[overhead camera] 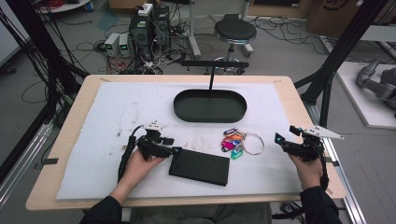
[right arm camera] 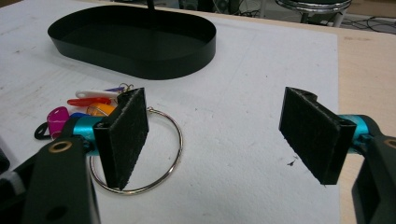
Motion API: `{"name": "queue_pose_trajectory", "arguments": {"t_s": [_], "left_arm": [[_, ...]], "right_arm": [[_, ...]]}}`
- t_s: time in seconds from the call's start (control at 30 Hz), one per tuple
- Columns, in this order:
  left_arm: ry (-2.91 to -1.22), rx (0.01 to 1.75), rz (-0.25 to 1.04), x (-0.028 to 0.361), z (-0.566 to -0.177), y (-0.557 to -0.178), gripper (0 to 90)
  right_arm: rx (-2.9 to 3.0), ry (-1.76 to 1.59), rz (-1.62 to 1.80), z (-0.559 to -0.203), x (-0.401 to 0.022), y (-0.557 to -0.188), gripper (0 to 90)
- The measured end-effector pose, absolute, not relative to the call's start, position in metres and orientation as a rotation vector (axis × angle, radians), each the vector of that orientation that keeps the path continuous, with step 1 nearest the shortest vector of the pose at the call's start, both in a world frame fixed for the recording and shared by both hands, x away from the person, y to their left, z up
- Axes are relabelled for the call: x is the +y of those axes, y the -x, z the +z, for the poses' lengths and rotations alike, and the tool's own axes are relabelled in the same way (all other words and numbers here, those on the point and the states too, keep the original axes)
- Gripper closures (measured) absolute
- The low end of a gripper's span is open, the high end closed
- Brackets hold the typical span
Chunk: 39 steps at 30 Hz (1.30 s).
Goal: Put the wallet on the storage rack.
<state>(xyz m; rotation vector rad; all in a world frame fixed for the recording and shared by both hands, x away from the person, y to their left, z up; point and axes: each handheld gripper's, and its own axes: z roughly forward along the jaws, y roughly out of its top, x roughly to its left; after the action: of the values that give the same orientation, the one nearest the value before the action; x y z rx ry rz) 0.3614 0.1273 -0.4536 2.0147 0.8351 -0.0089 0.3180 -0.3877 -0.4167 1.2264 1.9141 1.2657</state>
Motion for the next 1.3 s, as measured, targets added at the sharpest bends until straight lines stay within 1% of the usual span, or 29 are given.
{"name": "queue_pose_trajectory", "arguments": {"t_s": [0.1,0.17,0.2,0.23,0.27,0.43,0.57,0.63,0.67,0.93,1.1,1.13,1.3], "left_arm": [[-2.013,0.849,-0.016,0.127,-0.454,-0.361,40.0],[-2.014,0.851,-0.02,0.127,-0.454,-0.361,43.0],[-2.003,0.846,-0.074,0.127,-0.454,-0.361,47.2],[-1.993,0.841,-0.098,0.127,-0.455,-0.361,54.3],[-1.993,0.841,-0.098,0.127,-0.455,-0.361,58.3],[-1.991,0.833,-0.074,0.127,-0.454,-0.357,61.6],[-1.994,0.793,-0.003,0.129,-0.451,-0.352,69.0],[-1.998,0.785,0.009,0.129,-0.45,-0.351,70.0],[-1.999,0.771,0.03,0.129,-0.448,-0.349,72.2],[-1.945,0.707,0.083,0.134,-0.442,-0.342,76.4],[-1.914,0.588,0.183,0.133,-0.434,-0.335,77.0],[-1.908,0.547,0.226,0.133,-0.43,-0.331,77.4],[-1.891,0.496,0.267,0.132,-0.426,-0.327,77.6]], "right_arm": [[1.917,-1.224,1.261,-0.417,-0.387,-0.318,24.6],[1.921,-1.223,1.262,-0.417,-0.386,-0.319,24.6],[1.922,-1.218,1.262,-0.417,-0.386,-0.319,24.6],[1.924,-1.222,1.263,-0.417,-0.385,-0.319,24.6],[1.928,-1.217,1.263,-0.417,-0.384,-0.32,24.6],[1.934,-1.207,1.267,-0.417,-0.381,-0.32,24.6],[1.937,-1.197,1.271,-0.416,-0.379,-0.321,24.7],[1.939,-1.199,1.273,-0.416,-0.379,-0.321,24.8],[1.941,-1.197,1.277,-0.416,-0.377,-0.322,24.8],[1.951,-1.166,1.317,-0.414,-0.37,-0.32,24.8],[1.965,-1.139,1.348,-0.412,-0.364,-0.318,24.8],[1.973,-1.122,1.367,-0.411,-0.36,-0.316,24.8],[2.002,-1.078,1.407,-0.409,-0.35,-0.313,24.8]]}}
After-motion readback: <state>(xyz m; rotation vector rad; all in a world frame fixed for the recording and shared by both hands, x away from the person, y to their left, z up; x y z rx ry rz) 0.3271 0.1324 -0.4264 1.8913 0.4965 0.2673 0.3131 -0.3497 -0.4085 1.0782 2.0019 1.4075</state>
